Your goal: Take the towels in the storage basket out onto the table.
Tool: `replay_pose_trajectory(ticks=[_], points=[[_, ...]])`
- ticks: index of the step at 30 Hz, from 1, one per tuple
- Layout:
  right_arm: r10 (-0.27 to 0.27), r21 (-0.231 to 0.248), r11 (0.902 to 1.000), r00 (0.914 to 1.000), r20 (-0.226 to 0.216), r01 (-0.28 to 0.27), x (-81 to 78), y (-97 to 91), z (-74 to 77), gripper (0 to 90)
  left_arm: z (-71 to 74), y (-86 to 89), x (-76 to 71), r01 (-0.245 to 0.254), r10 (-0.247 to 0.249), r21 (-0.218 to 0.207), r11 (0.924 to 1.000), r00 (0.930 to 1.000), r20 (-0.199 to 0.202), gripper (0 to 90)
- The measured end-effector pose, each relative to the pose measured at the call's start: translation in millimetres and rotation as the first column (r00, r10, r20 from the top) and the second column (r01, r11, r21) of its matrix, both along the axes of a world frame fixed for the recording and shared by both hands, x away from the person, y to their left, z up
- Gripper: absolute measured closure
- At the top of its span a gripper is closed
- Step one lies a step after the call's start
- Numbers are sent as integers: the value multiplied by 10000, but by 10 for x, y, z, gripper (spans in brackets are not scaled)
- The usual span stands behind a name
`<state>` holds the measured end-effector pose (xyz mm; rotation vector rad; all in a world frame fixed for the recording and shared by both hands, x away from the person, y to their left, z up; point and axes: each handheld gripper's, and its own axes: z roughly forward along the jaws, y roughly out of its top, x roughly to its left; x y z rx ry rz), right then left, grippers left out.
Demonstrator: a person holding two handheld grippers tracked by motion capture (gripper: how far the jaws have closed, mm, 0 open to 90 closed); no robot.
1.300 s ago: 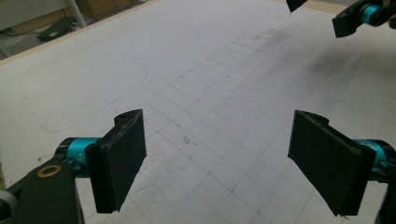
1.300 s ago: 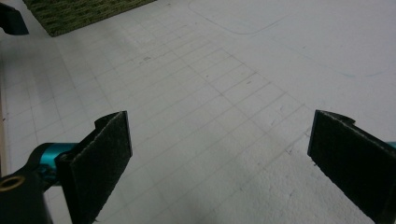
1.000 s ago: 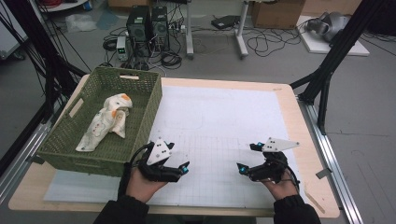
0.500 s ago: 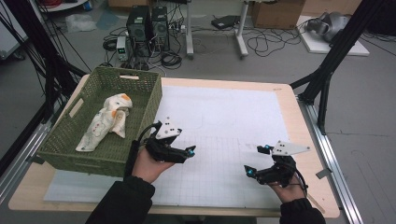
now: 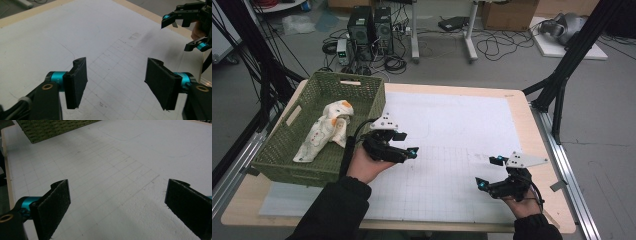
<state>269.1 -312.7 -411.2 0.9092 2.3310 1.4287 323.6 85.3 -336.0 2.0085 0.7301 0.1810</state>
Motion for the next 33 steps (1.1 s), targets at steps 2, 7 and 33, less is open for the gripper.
replay_pose_trajectory(ticks=[2, 7, 33], points=[[15, 18, 10000, 10000, 12, -15, 2, -1, 0, 53, -5, 10, 22, 4, -3, 32, 10000, 9998, -176, 365], [35, 28, 10000, 10000, 5, -35, 9, -5, -4, 53, -43, 61, 131, 21, -6, 268, 9996, 9985, -548, 396], [114, 34, 9999, 9999, -97, -113, 49, -2, -27, 53, 300, 826, 717, -573, -12, -2155, 9748, 9651, -2618, 518]])
